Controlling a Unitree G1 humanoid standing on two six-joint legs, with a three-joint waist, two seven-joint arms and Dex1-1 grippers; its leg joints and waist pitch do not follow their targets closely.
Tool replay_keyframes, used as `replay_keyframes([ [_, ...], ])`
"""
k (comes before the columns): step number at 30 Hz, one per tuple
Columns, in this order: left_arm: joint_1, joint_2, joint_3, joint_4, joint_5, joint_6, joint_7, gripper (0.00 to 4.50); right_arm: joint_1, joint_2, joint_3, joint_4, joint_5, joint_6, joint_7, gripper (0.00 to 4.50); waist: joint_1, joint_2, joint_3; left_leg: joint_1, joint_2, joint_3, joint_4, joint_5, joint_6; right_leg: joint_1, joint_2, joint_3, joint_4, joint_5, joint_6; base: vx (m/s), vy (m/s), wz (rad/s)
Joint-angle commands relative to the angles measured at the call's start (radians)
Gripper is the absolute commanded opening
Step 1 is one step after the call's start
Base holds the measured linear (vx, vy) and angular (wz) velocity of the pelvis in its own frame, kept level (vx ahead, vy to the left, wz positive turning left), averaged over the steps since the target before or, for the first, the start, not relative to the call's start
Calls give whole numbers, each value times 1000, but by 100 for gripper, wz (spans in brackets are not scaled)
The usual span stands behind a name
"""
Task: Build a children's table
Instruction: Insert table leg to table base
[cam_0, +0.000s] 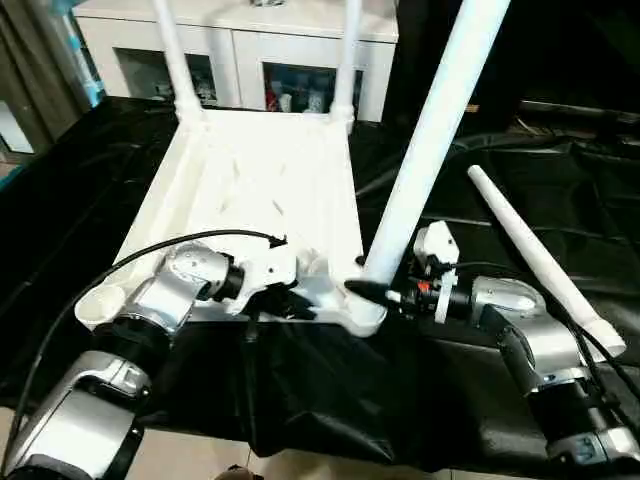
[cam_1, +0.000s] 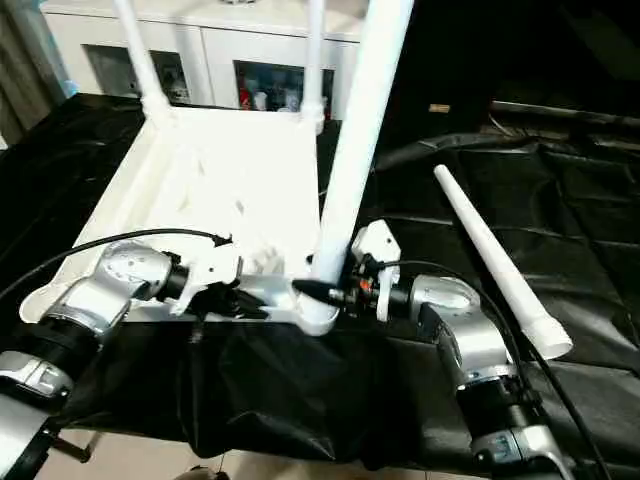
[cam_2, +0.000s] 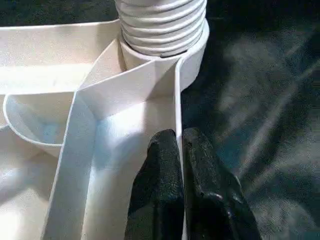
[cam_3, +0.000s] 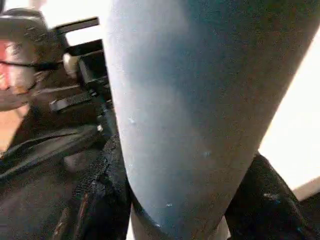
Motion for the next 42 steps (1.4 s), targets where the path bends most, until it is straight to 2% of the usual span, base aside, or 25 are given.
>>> replay_keyframes([
  [1,-22,16,10,-50,-17,-14,-12,0,26,-29,57,98,-72,19,15,191,3,1,-61,26,26,-9,-66,-302,5,37,-46,32,-70,-190,-240,0,0,0],
  [4,-26,12,12,-41,-4,-7,17,0,22,-27,67,97,-81,8,22,191,4,-4,-60,24,25,-10,-67,-302,1,38,-46,32,-70,-201,-231,0,0,0],
  [9,-26,8,15,-34,3,-7,29,0,31,-22,77,87,-90,3,21,191,3,-4,-61,24,25,-11,-68,-303,-1,38,-46,32,-71,-207,-225,0,0,0],
  [11,-28,6,19,-29,6,-7,37,0,34,-22,82,93,-100,-10,18,191,4,-8,-63,25,25,-10,-67,-304,-1,38,-47,32,-72,-212,-223,0,0,0],
  [12,-28,5,21,-28,8,-7,39,0,34,-23,84,98,-101,-16,19,191,4,-5,-63,26,26,-11,-68,-306,-3,37,-47,32,-73,-216,-222,0,0,0],
  [21,-23,2,24,-28,11,-8,55,0,62,-27,97,91,-116,-47,20,191,3,-15,-66,26,25,-11,-68,-319,-3,37,-45,32,-72,-211,-217,0,0,0],
  [26,-21,-1,26,-31,13,-3,60,0,53,-18,90,107,-126,-52,-8,191,3,-14,-65,26,26,-12,-69,-319,-4,35,-46,32,-73,-218,-215,0,0,0],
  [28,-29,-13,37,-26,17,32,98,0,31,12,57,151,-139,-58,-104,191,-1,-14,-62,26,25,-12,-72,-345,-13,32,-46,32,-76,-255,-209,0,0,0],
  [30,-43,-29,49,-17,21,67,144,0,14,40,24,189,-144,-57,-195,191,-6,-19,-58,27,23,-16,-75,-386,-29,31,-49,31,-84,-341,-189,0,0,0],
  [32,-69,-53,61,1,34,112,218,0,-3,70,-4,227,-159,-58,-303,191,-14,-17,-55,31,22,-20,-77,-423,-48,25,-50,30,-92,-424,-167,0,0,0],
  [33,-80,-64,66,8,39,127,249,0,-8,82,-12,238,-161,-55,-337,191,-18,-21,-58,30,20,-24,-76,-432,-55,28,-52,28,-95,-459,-151,0,0,0],
  [35,-103,-85,72,18,50,159,303,0,-19,110,-31,261,-155,-49,-394,191,-24,-21,-56,30,19,-25,-78,-439,-55,25,-50,27,-101,-474,-136,0,0,0],
  [37,-140,-123,79,33,61,220,379,0,-46,151,-46,307,-158,-51,-483,191,-32,-20,-56,35,18,-25,-73,-457,-54,18,-50,27,-103,-483,-143,0,0,0],
  [39,-164,-149,85,44,68,275,432,0,-70,179,-53,344,-163,-55,-544,191,-33,-22,-57,28,17,-26,-75,-436,-48,24,-49,27,-101,-463,-142,0,0,0],
  [40,-180,-166,89,58,73,302,469,0,-87,197,-63,370,-161,-57,-583,191,-33,-17,-58,28,16,-25,-75,-430,-48,23,-48,28,-100,-446,-146,0,0,0],
  [41,-191,-178,92,68,79,322,498,0,-101,210,-72,393,-163,-61,-613,191,-33,-19,-59,32,15,-24,-73,-429,-48,20,-46,27,-101,-425,-154,0,0,0],
  [42,-205,-195,94,80,85,347,532,0,-119,228,-85,421,-160,-63,-648,191,-33,-20,-60,28,15,-23,-73,-420,-45,24,-45,28,-97,-394,-164,0,0,0],
])
